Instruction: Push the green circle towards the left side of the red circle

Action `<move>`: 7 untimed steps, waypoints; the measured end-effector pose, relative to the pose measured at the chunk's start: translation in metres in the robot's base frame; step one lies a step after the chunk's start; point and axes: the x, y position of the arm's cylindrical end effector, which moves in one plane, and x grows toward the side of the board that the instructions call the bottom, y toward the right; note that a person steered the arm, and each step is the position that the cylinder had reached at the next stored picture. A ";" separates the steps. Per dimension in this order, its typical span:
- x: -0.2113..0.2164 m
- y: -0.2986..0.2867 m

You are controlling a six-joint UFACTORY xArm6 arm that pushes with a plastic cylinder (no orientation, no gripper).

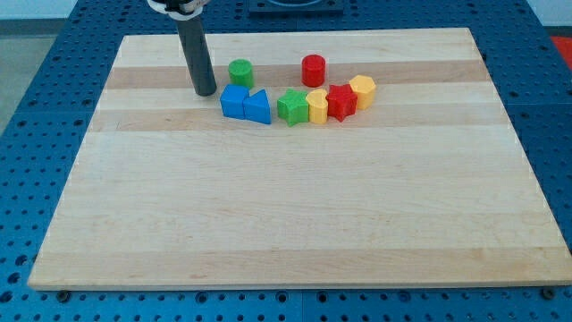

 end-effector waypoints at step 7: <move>-0.013 0.041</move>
